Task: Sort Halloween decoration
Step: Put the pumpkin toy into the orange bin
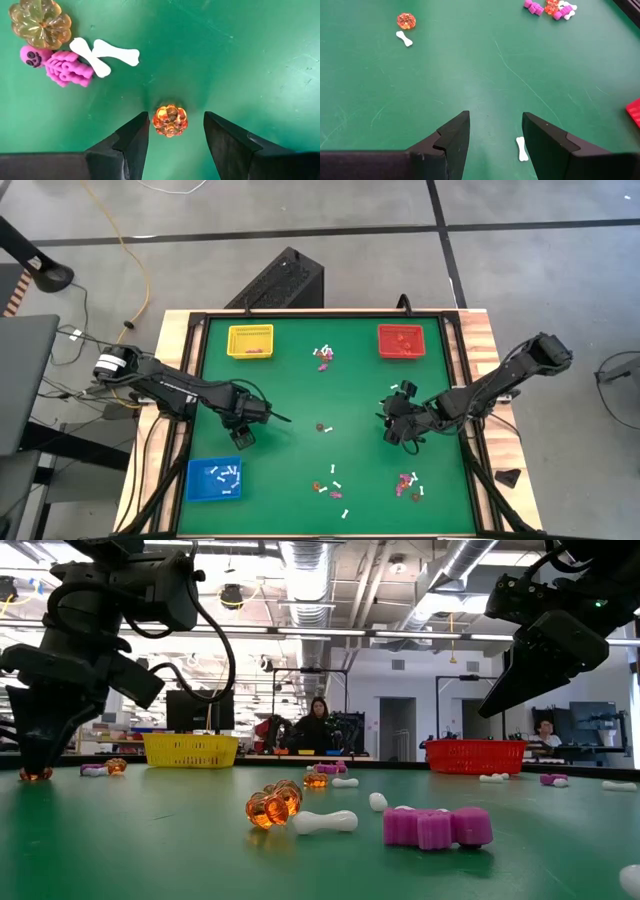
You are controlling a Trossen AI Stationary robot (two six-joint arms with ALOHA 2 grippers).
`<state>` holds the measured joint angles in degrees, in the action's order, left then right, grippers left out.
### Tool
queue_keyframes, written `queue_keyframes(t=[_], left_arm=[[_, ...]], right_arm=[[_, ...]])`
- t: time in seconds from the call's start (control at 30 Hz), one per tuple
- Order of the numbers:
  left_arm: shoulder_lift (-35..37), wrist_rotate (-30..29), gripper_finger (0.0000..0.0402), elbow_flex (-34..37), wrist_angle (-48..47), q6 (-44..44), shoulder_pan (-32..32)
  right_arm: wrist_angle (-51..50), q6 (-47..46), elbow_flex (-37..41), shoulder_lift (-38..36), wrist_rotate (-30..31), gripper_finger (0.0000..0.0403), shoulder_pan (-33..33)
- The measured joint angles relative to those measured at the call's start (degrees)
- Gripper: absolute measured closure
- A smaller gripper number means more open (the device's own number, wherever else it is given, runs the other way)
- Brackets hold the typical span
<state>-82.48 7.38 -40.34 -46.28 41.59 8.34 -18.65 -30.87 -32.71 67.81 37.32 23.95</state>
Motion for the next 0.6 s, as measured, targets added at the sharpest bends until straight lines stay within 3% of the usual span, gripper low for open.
queue_keyframes(t=[0.6], left_arm=[[0.13, 0.94, 0.0226, 2.95, 2.91, 0.97, -0.02]], right_arm=[[0.52, 0.00, 0.00, 0.00, 0.00, 0.0192, 0.00]])
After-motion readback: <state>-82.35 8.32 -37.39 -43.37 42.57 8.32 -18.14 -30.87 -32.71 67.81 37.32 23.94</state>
